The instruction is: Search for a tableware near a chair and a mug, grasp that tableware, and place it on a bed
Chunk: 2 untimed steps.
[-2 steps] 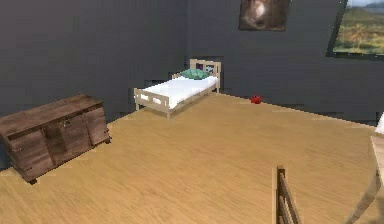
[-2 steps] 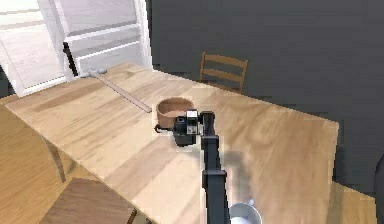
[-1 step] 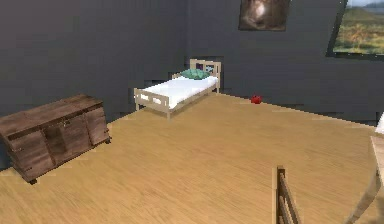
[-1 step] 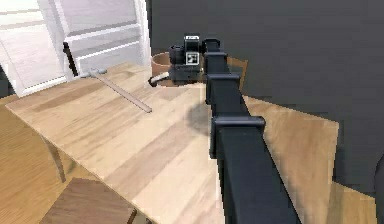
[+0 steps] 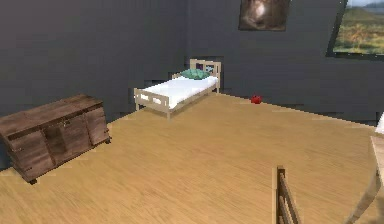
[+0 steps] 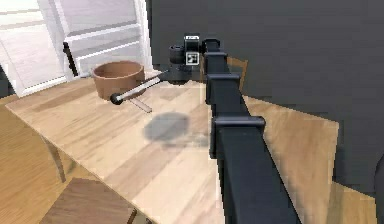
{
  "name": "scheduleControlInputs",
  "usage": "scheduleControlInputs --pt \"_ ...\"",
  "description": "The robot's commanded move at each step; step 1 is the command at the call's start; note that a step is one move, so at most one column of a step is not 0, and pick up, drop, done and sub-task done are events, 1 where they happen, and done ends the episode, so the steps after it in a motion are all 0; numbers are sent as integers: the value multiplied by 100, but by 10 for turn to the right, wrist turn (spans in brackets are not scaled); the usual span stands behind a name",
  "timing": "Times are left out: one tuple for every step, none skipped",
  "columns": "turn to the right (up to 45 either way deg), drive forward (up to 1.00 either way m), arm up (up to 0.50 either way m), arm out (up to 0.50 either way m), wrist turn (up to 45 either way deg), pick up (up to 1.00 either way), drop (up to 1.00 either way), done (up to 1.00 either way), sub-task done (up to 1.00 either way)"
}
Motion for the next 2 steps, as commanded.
scheduleControlInputs --pt "0 0 0 0 -450 0 0 0 0" --pt "0 0 0 0 -210 0 0 0 0"
